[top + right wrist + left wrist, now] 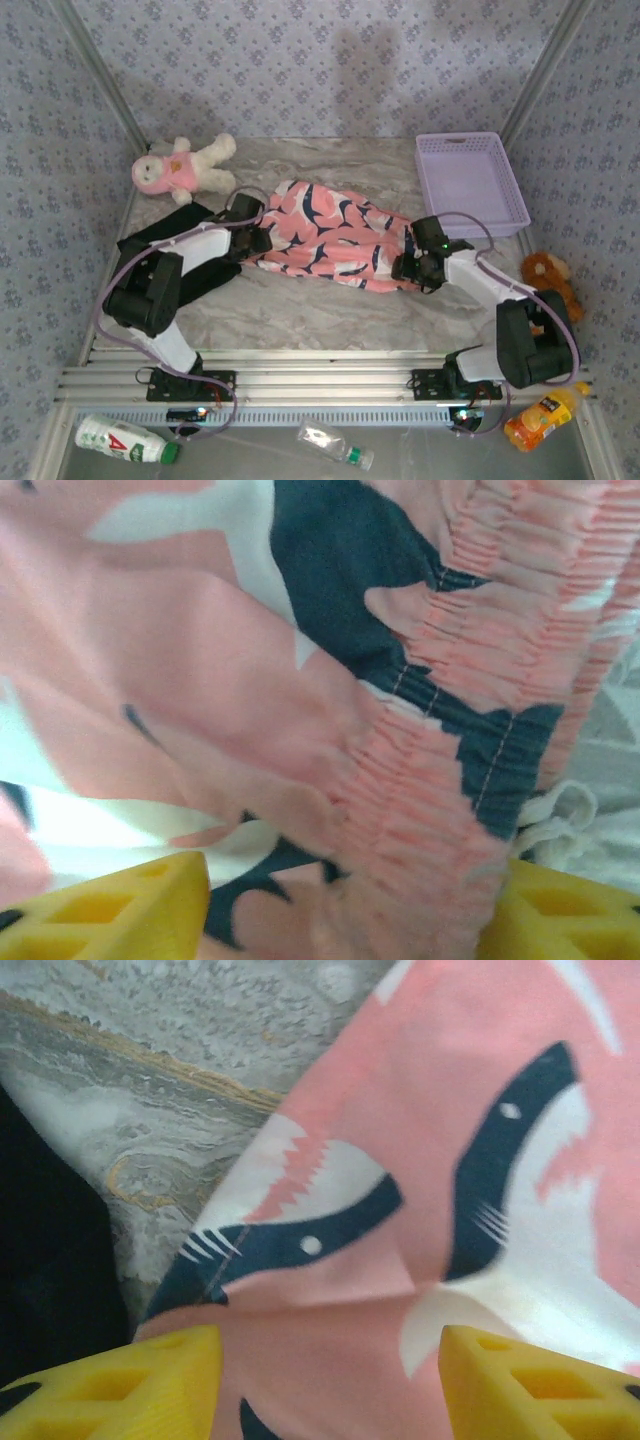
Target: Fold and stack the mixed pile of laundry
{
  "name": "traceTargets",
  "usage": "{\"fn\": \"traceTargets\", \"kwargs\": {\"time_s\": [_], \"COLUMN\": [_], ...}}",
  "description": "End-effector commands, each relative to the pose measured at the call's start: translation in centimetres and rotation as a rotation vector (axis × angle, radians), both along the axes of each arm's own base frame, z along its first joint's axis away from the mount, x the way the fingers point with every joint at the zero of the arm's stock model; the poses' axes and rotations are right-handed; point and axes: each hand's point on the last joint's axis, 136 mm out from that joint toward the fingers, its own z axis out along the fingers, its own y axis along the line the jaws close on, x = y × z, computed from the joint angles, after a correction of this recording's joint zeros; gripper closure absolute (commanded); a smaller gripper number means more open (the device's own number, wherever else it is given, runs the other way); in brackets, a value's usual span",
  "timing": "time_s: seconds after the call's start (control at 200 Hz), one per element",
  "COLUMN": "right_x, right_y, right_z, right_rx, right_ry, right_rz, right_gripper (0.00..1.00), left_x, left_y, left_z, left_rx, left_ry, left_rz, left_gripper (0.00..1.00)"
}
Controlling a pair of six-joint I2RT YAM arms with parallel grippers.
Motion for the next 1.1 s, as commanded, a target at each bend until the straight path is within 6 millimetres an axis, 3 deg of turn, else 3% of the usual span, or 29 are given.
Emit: {"fn": "traceTargets", "kwargs": {"time_s": [0.0,0.03,0.15,0.345,0.465,0.595,0.745,0.904,0.989,1.094], "right_x": [1.2,1.3,2.1,3.5,4.1,4.1,4.1,3.6,3.8,4.4], "right_y": [0.5,0.0,-2.1,-4.2,-4.1,-3.6,-0.5,0.9,1.4,1.8], "right_z": [3.7,4.1,4.7,2.4,0.6,-1.5,-2.7,-4.6,-5.1,-4.5], "right_rx": [0.09,0.085,0.083,0.071,0.067,0.086,0.073,0.027,0.039,0.051], "right_ry": [-0.121,-0.148,-0.209,-0.177,-0.149,-0.123,-0.092,-0.031,-0.014,-0.03], "right_rz": [-0.018,-0.034,-0.103,-0.171,-0.199,-0.235,-0.174,-0.183,-0.182,-0.165], "right_gripper": [0.06,0.0,0.0,0.0,0.0,0.0,0.01,0.07,0.19,0.52], "left_x": [0.8,0.8,0.6,0.4,0.2,-0.2,-1.5,-2.7,-3.1,-3.3], "left_y": [-3.3,-4.3,-8.6,-14.1,-16.2,-16.4,-14.9,-13.1,-12.2,-11.1], "left_z": [5.8,6.4,7.2,4.4,2.3,-0.1,-3.0,-4.7,-5.1,-5.4], "left_rx": [-0.054,-0.065,-0.134,-0.233,-0.28,-0.256,-0.205,-0.149,-0.128,-0.11], "left_ry": [-0.115,-0.126,-0.15,-0.117,-0.062,-0.008,0.062,0.108,0.12,0.128], "left_rz": [-0.111,-0.139,-0.246,-0.348,-0.38,-0.379,-0.352,-0.324,-0.312,-0.3], "left_gripper": [0.39,0.39,0.45,1.0,1.0,1.0,1.0,1.0,1.0,1.0]}}
